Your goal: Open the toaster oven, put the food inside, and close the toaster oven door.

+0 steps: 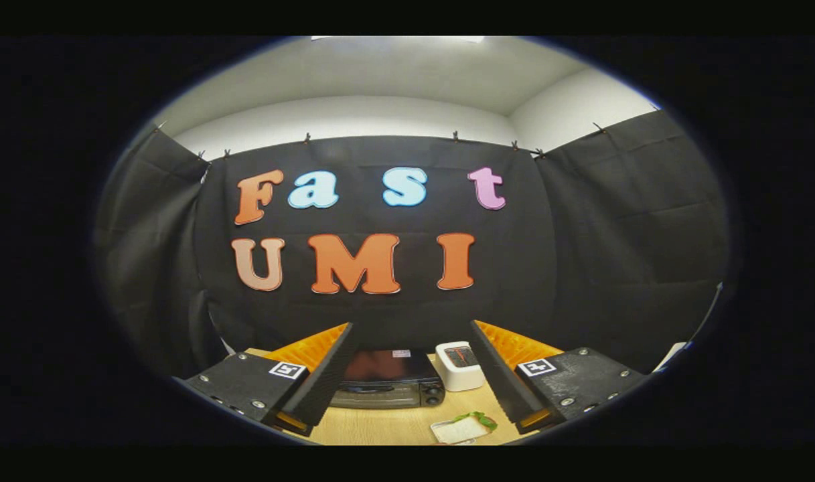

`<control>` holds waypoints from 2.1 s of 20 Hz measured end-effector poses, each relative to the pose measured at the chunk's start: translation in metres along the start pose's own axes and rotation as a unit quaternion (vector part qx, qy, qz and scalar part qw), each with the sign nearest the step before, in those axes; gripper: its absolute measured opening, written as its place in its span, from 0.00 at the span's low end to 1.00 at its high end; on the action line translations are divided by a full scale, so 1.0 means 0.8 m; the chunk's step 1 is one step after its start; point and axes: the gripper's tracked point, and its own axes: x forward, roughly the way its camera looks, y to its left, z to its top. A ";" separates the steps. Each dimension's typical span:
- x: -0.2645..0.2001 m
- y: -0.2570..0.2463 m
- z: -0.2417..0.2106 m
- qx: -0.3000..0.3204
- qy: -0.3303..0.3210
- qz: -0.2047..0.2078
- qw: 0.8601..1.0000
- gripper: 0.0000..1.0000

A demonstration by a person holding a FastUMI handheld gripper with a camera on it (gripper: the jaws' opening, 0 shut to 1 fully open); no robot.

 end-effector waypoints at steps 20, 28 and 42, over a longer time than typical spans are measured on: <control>0.069 0.075 -0.113 -0.011 0.063 0.051 0.997 0.99; 0.138 0.132 -0.268 -0.029 0.161 0.083 0.983 0.99; 0.197 0.157 -0.390 -0.036 0.242 0.070 0.967 1.00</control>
